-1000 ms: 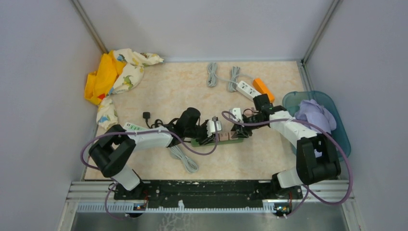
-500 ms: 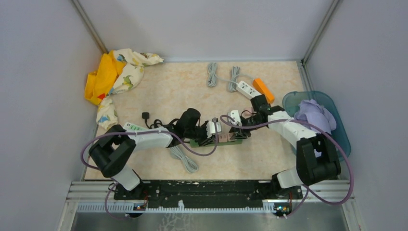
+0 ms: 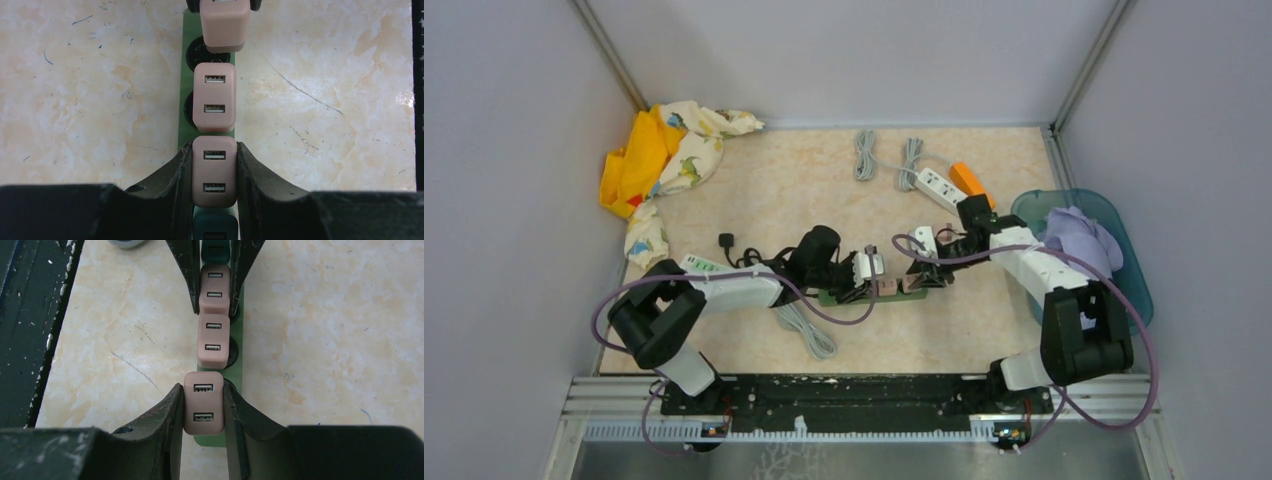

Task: Pull the plug off the socket
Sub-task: Remove the plug from the socket, then place the plug at the center of the board.

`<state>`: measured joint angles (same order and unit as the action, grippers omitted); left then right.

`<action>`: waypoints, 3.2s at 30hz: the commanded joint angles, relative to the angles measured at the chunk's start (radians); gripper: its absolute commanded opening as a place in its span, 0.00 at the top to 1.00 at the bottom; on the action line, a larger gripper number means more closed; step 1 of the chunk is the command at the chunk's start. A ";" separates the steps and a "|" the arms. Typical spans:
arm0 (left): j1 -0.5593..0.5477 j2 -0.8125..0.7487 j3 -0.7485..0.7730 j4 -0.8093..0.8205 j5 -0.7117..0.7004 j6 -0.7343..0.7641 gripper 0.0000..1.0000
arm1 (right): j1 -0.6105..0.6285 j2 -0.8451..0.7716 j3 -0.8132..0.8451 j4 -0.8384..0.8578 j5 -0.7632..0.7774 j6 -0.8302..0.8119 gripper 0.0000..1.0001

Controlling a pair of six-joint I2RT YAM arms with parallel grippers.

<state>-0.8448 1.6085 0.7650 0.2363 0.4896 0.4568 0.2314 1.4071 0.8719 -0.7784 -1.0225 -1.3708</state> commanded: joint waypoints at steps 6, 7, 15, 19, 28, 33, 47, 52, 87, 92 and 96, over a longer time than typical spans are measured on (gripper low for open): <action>0.001 -0.024 -0.036 -0.005 -0.003 -0.007 1.00 | -0.050 -0.054 0.102 -0.087 -0.117 -0.055 1.00; 0.001 -0.024 -0.037 -0.006 -0.003 -0.007 1.00 | -0.059 -0.059 0.107 -0.095 -0.123 -0.054 1.00; 0.001 -0.021 -0.033 -0.009 -0.003 -0.007 1.00 | -0.110 -0.074 0.137 -0.126 -0.185 -0.037 1.00; 0.002 -0.017 -0.031 -0.011 -0.002 -0.007 1.00 | -0.137 -0.077 0.138 -0.037 -0.188 0.100 1.00; 0.001 -0.018 -0.031 -0.011 -0.003 -0.008 1.00 | -0.211 -0.141 0.008 0.522 -0.097 0.690 1.00; 0.002 -0.020 -0.033 -0.010 -0.005 -0.007 1.00 | -0.223 -0.147 -0.069 0.765 0.120 0.927 1.00; 0.002 -0.040 -0.055 0.013 -0.008 -0.011 1.00 | -0.225 -0.046 -0.119 0.979 0.724 1.168 0.89; 0.001 -0.039 -0.055 0.012 -0.009 -0.011 1.00 | -0.224 -0.006 -0.100 0.939 0.754 1.115 0.84; 0.000 -0.032 -0.051 0.019 -0.026 -0.022 0.93 | -0.224 -0.144 -0.073 0.720 0.035 0.868 0.45; 0.000 -0.013 -0.028 -0.001 -0.029 -0.023 0.69 | -0.224 -0.149 -0.070 0.709 0.010 0.860 0.45; -0.003 0.003 -0.008 -0.011 -0.063 -0.043 0.44 | -0.224 -0.150 -0.064 0.690 -0.023 0.852 0.45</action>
<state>-0.8463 1.5845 0.7269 0.2703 0.4641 0.4484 0.0120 1.2907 0.7551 -0.0799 -0.9569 -0.4877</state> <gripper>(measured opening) 0.454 0.551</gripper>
